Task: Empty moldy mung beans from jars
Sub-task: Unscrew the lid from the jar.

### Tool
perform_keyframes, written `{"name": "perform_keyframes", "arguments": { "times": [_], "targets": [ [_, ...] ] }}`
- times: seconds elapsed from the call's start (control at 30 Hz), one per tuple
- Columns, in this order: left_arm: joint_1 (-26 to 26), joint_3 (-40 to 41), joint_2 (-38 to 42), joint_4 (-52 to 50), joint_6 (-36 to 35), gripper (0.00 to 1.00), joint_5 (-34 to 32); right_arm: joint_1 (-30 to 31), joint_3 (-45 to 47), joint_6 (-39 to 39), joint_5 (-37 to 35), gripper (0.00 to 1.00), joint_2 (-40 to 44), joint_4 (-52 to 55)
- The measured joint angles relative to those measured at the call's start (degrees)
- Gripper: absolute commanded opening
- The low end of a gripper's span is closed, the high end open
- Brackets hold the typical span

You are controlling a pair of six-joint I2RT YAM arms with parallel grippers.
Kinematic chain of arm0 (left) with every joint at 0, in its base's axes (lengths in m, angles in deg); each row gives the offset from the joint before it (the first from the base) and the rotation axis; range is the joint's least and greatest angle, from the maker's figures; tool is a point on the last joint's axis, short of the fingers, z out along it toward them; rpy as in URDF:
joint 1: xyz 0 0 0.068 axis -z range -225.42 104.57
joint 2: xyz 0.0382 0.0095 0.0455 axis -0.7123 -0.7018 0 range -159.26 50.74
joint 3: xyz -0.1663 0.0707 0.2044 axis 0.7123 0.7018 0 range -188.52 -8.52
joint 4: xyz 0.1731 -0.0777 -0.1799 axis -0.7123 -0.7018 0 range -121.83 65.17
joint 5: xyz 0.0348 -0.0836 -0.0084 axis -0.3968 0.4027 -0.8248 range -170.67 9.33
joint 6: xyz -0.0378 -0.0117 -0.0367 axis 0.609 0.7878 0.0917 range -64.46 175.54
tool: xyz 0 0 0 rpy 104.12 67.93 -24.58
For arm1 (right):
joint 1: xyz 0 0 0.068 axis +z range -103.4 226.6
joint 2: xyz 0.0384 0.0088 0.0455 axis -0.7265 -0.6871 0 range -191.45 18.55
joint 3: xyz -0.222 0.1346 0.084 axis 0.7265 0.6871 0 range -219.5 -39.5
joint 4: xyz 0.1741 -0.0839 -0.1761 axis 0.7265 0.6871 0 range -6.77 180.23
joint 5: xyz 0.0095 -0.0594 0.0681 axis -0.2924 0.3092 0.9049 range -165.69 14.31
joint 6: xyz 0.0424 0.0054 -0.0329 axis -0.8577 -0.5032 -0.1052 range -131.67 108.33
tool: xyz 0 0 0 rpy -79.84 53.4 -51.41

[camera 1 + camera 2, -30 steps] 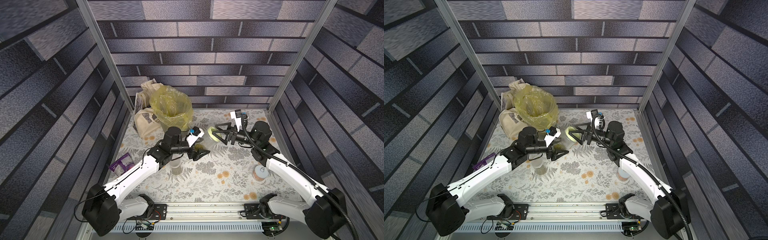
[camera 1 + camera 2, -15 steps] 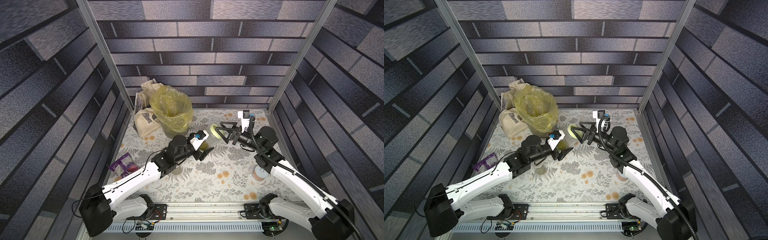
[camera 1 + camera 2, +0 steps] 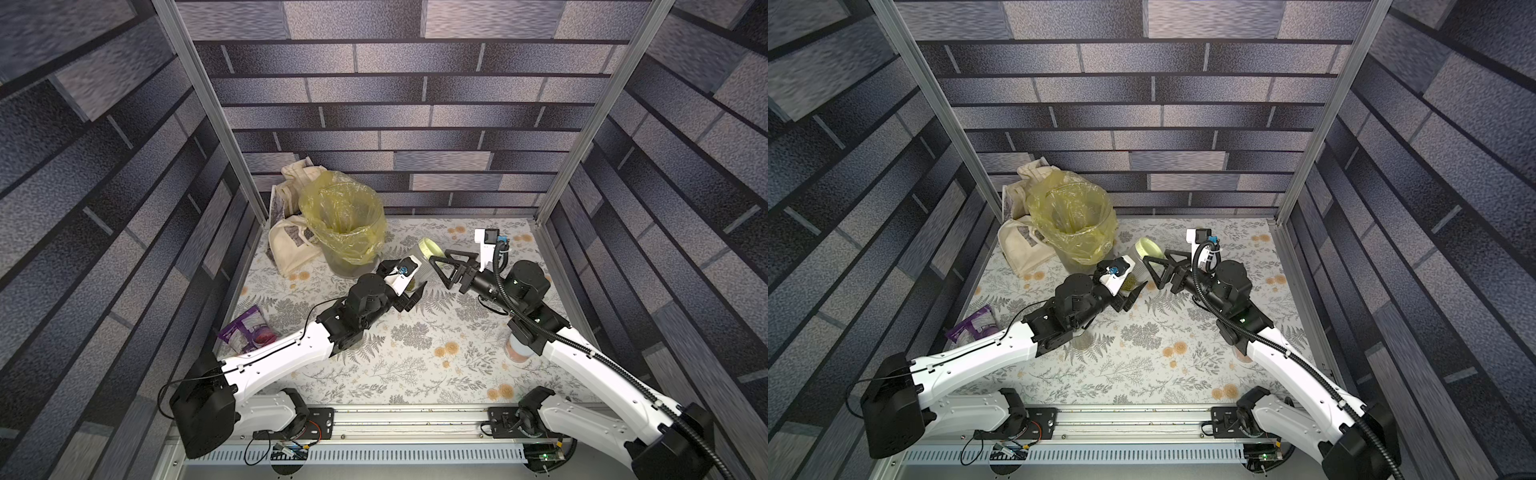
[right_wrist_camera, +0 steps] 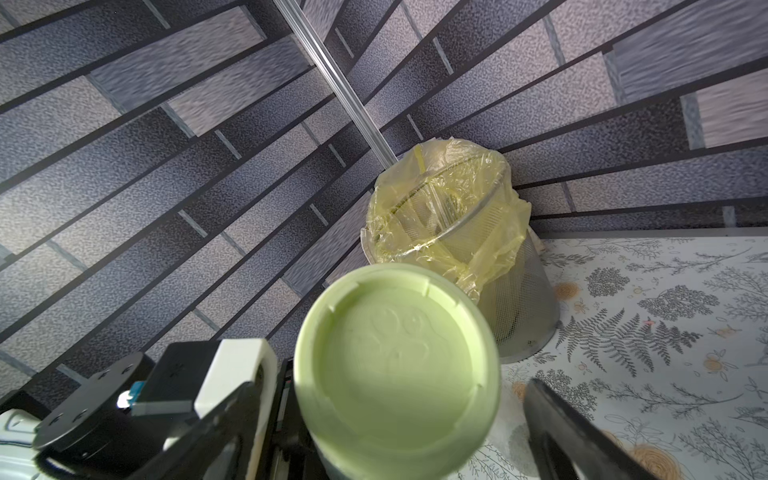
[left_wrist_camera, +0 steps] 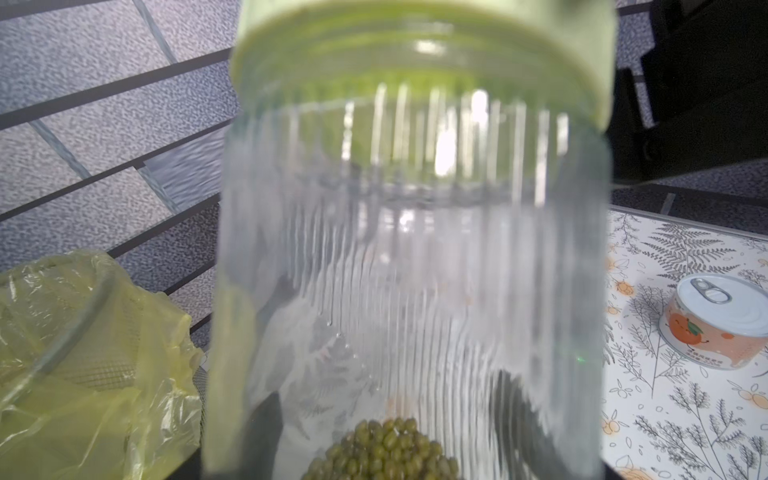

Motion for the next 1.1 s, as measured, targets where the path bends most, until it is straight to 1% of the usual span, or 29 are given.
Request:
{"name": "perform_keyframes", "arguments": {
  "times": [0.27,0.63,0.67,0.77,0.8,1.0,1.1],
  "targets": [
    [0.4,0.0,0.0,0.6,-0.8,0.48,-1.0,0.0,0.0,-3.3,0.9,0.97,-3.0,-3.2],
    [0.8,0.0,-0.8,0.6,-1.2,0.48,-1.2,0.0,0.4,-6.6,3.3,0.96,-5.2,-8.3],
    [0.8,0.0,-0.8,0.6,-1.2,0.48,-1.2,0.0,0.4,-6.8,3.6,0.95,-5.6,-8.4],
    [0.8,0.0,-0.8,0.5,-1.2,0.48,-1.2,0.0,0.3,-7.2,4.4,0.85,-6.7,-8.7],
    [0.8,0.0,-0.8,0.4,-1.2,0.48,-1.2,0.0,0.3,-7.2,4.7,0.84,-6.9,-8.9],
    [0.8,0.0,-0.8,-0.1,-1.2,0.48,-1.1,0.0,0.3,-7.0,5.0,0.87,-7.2,-9.0],
    [0.8,0.0,-0.8,-0.2,-1.2,0.48,-1.1,0.0,0.3,-7.0,5.0,0.91,-7.2,-9.1]
  ]
}}
